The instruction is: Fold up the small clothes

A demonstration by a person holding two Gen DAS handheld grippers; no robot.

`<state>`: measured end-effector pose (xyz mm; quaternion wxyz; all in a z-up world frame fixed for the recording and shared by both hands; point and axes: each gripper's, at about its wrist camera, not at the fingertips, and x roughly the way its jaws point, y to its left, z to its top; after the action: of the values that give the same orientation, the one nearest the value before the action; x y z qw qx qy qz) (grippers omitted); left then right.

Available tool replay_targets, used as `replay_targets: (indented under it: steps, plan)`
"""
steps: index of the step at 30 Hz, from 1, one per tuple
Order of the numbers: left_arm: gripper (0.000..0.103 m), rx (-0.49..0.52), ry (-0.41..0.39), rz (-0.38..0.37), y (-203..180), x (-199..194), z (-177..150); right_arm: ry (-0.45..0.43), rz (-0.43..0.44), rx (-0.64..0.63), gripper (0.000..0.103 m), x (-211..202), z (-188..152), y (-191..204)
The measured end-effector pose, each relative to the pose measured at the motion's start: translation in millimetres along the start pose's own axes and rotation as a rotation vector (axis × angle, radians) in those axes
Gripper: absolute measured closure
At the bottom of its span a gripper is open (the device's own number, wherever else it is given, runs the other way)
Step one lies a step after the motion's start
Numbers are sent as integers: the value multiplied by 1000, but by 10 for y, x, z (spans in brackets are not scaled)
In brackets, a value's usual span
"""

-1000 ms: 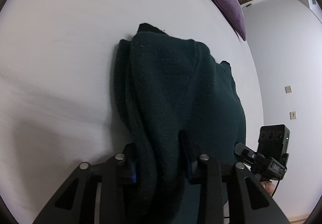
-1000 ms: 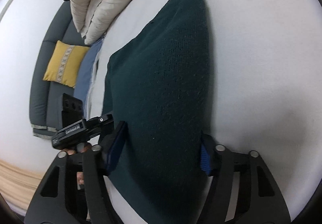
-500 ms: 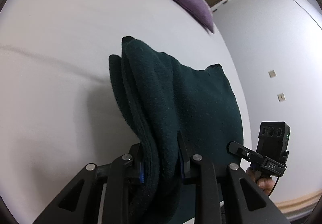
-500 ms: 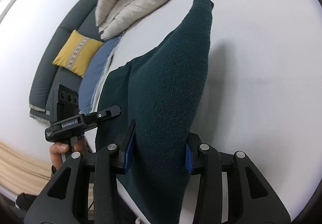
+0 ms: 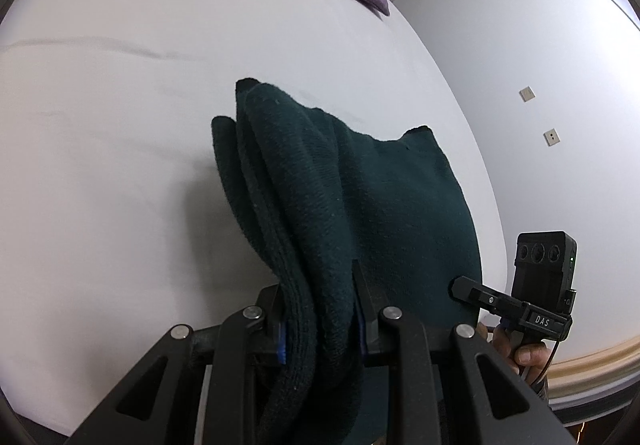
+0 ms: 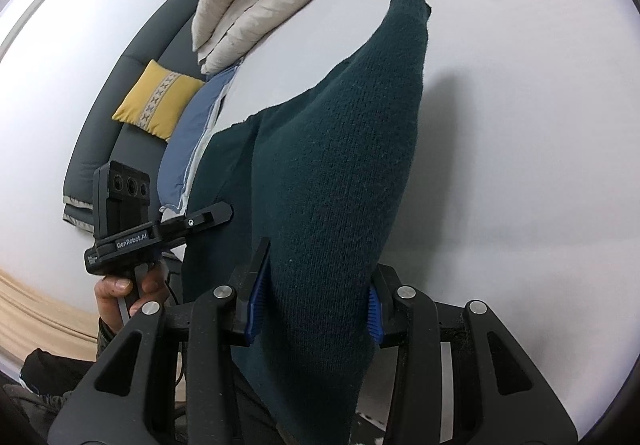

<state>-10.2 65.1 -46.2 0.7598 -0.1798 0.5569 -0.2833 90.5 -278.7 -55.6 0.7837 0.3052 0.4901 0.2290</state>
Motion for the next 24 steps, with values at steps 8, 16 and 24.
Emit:
replay_targets:
  steps: [8,16,24]
  plan:
    - [77,23,-10,61,-224,417,-23,-15,-28,19,66,-6,-36,-290]
    - [66,-60,-21,58,25,682,-185,-33,13,113,60,193,-94,-699]
    - [61,-60,-57,89,-22,633,-269,-88,-121,90,49,27,-86,-636]
